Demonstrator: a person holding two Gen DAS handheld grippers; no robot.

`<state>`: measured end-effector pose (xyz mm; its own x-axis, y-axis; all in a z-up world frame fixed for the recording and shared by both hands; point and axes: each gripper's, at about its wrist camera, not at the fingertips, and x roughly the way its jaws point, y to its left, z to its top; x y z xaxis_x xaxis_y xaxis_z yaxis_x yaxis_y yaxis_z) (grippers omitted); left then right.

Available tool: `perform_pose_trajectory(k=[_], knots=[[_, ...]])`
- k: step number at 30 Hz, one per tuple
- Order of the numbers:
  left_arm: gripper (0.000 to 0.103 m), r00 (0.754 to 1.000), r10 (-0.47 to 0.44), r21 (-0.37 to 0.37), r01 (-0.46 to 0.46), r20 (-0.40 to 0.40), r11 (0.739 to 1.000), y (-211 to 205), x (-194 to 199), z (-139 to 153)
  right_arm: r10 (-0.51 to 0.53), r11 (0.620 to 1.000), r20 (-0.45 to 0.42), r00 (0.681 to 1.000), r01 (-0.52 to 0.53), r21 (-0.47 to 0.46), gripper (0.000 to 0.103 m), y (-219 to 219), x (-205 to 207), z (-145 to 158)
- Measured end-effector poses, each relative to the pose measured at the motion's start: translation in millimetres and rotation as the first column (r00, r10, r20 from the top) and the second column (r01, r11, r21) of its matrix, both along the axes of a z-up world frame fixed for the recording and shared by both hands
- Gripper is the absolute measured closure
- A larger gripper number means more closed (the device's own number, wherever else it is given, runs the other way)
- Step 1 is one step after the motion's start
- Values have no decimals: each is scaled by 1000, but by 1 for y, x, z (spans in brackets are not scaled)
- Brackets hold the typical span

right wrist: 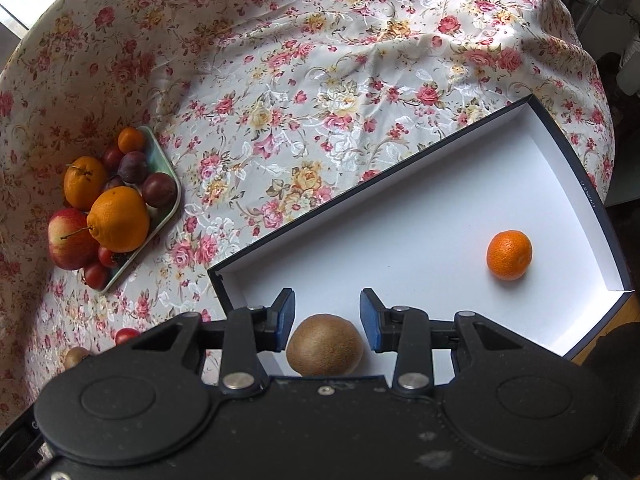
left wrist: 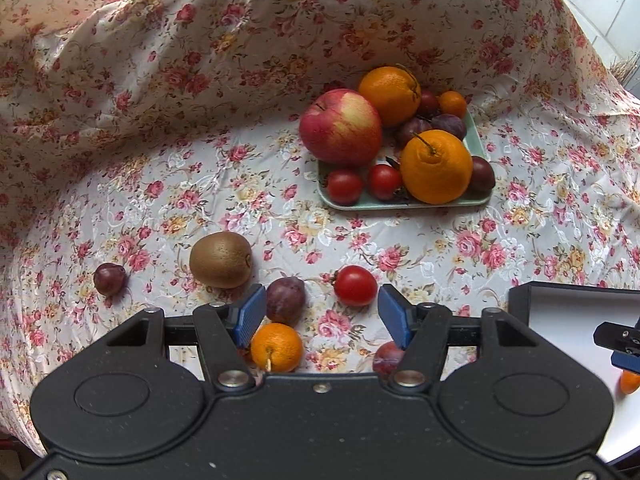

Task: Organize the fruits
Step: 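Grasp a dark red plum with the left gripper while the right grasps a cherry tomato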

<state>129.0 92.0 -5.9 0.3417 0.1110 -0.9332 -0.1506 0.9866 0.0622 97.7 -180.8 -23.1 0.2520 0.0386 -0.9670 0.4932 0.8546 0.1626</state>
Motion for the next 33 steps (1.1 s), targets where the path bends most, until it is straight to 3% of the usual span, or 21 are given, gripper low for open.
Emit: perform_pose_trajectory(k=[6,13,19,24,29,33], knots=[[37,995,100,18,-99,-9,995,57,0,-4,117,993,42,992,-118,31,64,44,15,3],[37,985,172,65,-170,-13,983,111,-2,-9,281,960,50,959,-279,-37,64,118,25,0],[37,978,208,86,-206,-26,975,145,-3,-16,279,958,96,956,-269,-100,64,165,24,-6],[37,974,222,70,-219,-40,973,169,-4,-24,336,938,14,942,-333,-91,64,186,37,-22],[37,970,240,53,-238,-45,970,193,-5,-33,304,952,-1,953,-303,-51,64,202,42,-29],[37,963,256,26,-255,-77,967,210,-6,-46,296,951,-49,954,-299,-76,64,217,47,-32]])
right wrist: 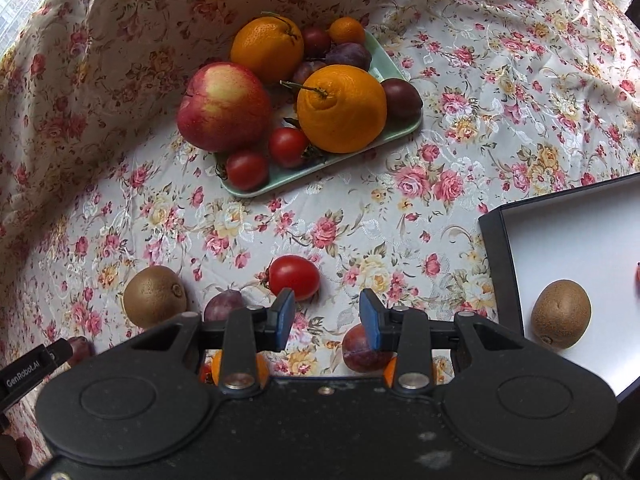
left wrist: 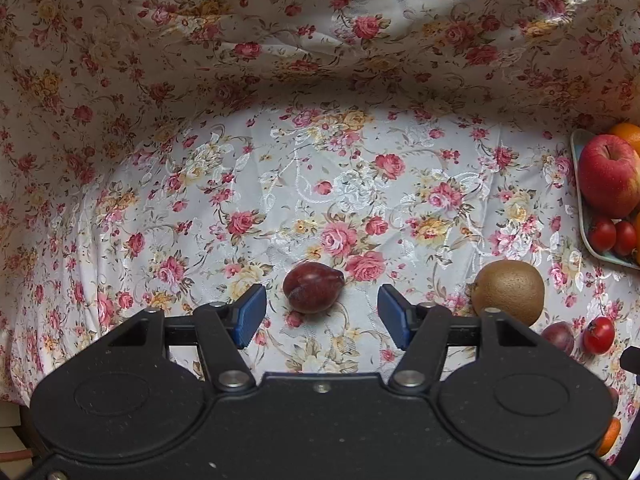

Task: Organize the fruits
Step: 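Grasp a dark red plum with the left gripper while the right grasps a cherry tomato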

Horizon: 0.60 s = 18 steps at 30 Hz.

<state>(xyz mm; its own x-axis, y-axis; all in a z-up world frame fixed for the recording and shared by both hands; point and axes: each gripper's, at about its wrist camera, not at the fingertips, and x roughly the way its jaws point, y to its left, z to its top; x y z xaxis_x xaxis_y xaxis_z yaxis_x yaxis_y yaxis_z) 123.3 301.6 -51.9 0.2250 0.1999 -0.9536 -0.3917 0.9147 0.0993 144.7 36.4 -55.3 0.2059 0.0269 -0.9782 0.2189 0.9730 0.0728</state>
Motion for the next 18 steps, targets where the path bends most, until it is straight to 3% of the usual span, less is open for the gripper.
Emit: perform_pose_trajectory(k=[4,10,18], knots=[[37,1000,0,0,0,-8,1000,10,0,-10,5,1000,-15,1000,-4,31,64,10,4,-4],[37,1000,19,-66,-19,-1,998,24,3,-22,-101,987,67,993,91,134,64,12,2,-2],[37,999,-19,-43,18,-26,999,26,14,-46,-59,994,145,988,44,105,65,11,3,2]])
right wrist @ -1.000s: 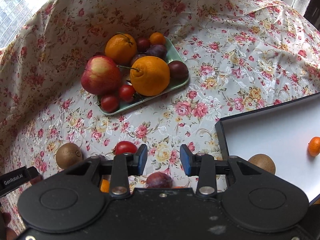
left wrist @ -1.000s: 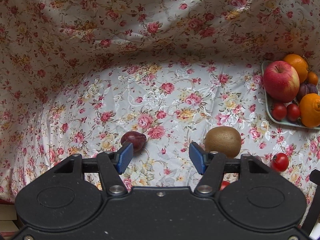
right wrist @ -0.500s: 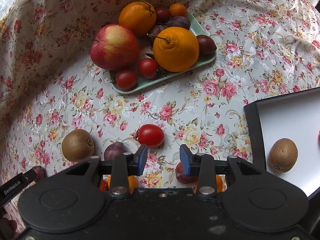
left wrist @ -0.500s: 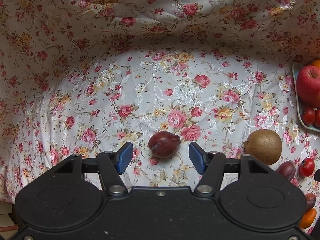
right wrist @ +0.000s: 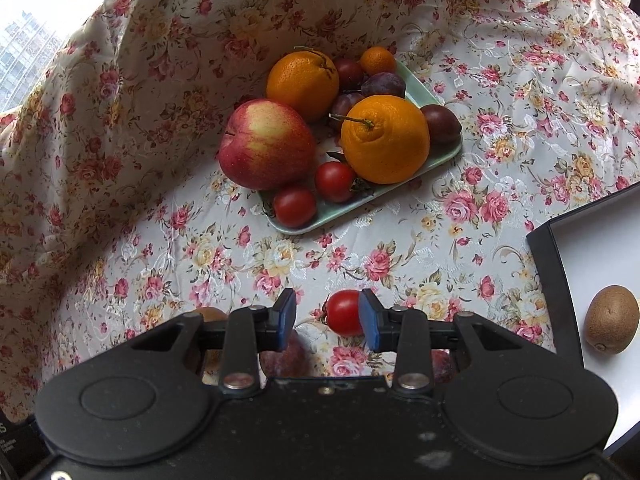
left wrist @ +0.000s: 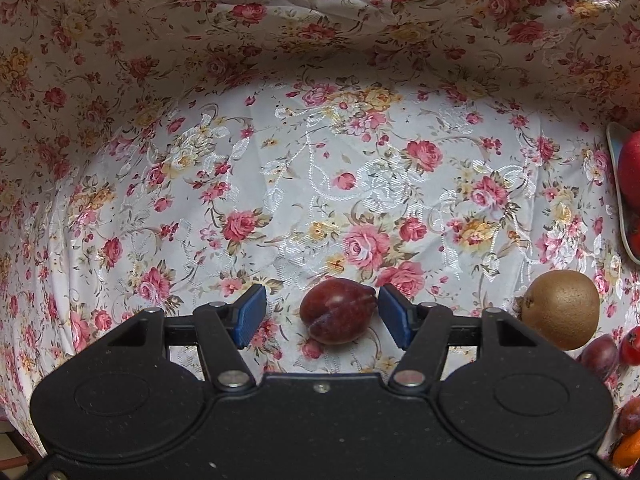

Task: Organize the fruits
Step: 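Grasp a dark red plum with the left gripper while the right grasps a cherry tomato, then carry the plum and cherry tomato over the white box with both grippers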

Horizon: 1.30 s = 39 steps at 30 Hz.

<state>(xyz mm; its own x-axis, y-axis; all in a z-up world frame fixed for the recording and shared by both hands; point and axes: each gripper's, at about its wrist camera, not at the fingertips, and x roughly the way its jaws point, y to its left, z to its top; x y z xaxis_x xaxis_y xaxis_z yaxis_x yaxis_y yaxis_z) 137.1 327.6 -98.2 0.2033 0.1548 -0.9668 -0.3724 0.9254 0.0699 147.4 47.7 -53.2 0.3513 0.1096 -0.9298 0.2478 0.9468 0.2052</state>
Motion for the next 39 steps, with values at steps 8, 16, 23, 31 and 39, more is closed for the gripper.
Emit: perform_pose_trajectory(k=[8,16,23,31,39], knots=[[53,1000,-23,-5,24,10,1000,-5,-1,1,-42,997,-58,997,45,57,65,-13,4,-17],[53,1000,-2,10,2,2,1000,-9,-6,15,-39,999,-83,996,37,-21,65,1,9,-35],[53,1000,1,-2,-1,26,1000,-19,-13,37,-17,996,-98,995,8,-93,63,10,8,-44],[53,998,-27,-18,28,58,999,-37,-22,61,-53,998,-159,986,48,-40,64,5,7,-53],[53,996,-49,-40,52,71,998,-52,-24,71,-25,1000,-137,990,23,-10,64,-4,0,-34]])
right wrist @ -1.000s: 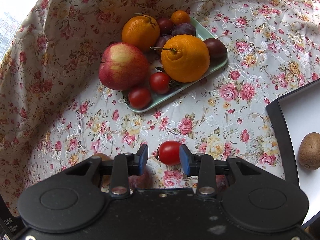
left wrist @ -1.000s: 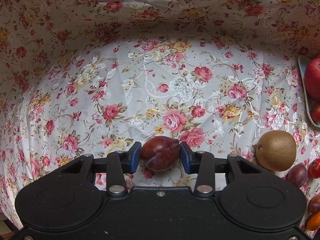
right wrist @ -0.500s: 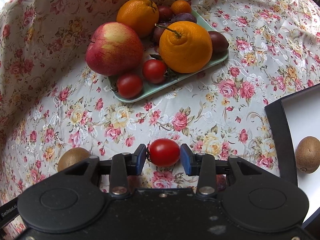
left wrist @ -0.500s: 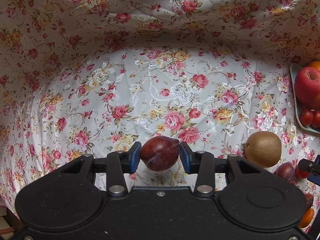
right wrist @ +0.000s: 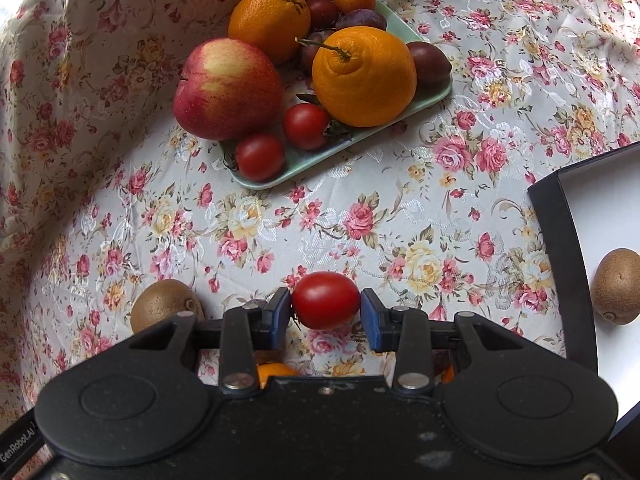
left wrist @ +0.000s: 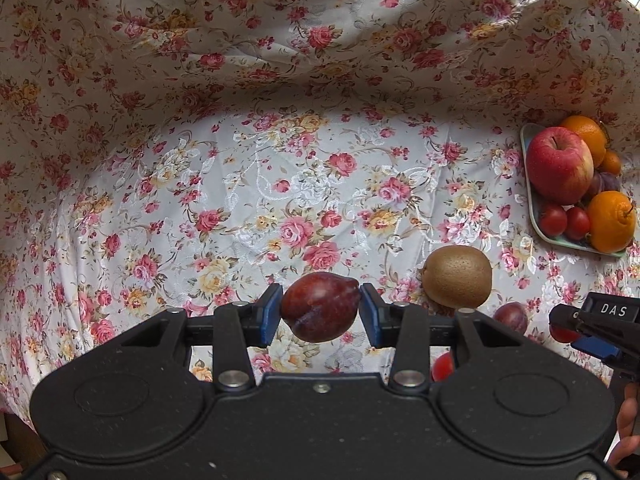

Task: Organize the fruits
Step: 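Carry the plum and cherry tomato over the white box with both grippers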

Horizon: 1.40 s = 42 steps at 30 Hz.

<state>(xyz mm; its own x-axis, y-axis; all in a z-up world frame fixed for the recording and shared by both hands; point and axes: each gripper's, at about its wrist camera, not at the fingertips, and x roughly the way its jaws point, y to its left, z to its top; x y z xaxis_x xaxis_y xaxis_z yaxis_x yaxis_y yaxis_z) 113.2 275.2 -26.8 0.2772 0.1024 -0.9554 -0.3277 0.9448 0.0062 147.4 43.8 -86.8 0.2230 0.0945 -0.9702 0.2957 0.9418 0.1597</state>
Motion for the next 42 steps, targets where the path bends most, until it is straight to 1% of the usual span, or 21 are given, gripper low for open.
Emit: perform_pose_trajectory(k=[4,9,16,21,25,29,32,36,40,42], knots=[[53,1000,-20,1,20,7,1000,-16,2,4,4,1000,52,999,-4,14,64,-11,-7,17],[53,998,-62,-4,62,11,998,-46,7,8,-36,999,84,996,33,38,64,-38,-14,32],[53,987,-159,6,159,20,987,-104,15,14,-129,991,101,986,125,54,64,-91,-21,48],[53,970,-241,12,241,27,970,-153,19,18,-211,976,122,970,202,80,64,-138,-26,61],[53,944,-328,14,328,35,945,-201,20,21,-266,964,141,954,259,67,64,-177,-31,67],[53,917,-397,-8,398,38,917,-242,17,22,-336,942,142,931,329,66,64,-218,-39,69],[53,892,-451,-34,452,34,892,-273,13,20,-377,926,152,914,375,38,64,-244,-46,70],[53,851,-525,-50,525,10,850,-310,4,12,-421,904,166,892,428,-7,64,-278,-55,71],[53,821,-570,-101,566,-10,818,-338,-4,5,-475,876,155,866,482,-11,64,-310,-64,67],[53,809,-588,-106,584,-14,805,-352,-9,3,-499,863,151,853,505,-5,64,-323,-70,66]])
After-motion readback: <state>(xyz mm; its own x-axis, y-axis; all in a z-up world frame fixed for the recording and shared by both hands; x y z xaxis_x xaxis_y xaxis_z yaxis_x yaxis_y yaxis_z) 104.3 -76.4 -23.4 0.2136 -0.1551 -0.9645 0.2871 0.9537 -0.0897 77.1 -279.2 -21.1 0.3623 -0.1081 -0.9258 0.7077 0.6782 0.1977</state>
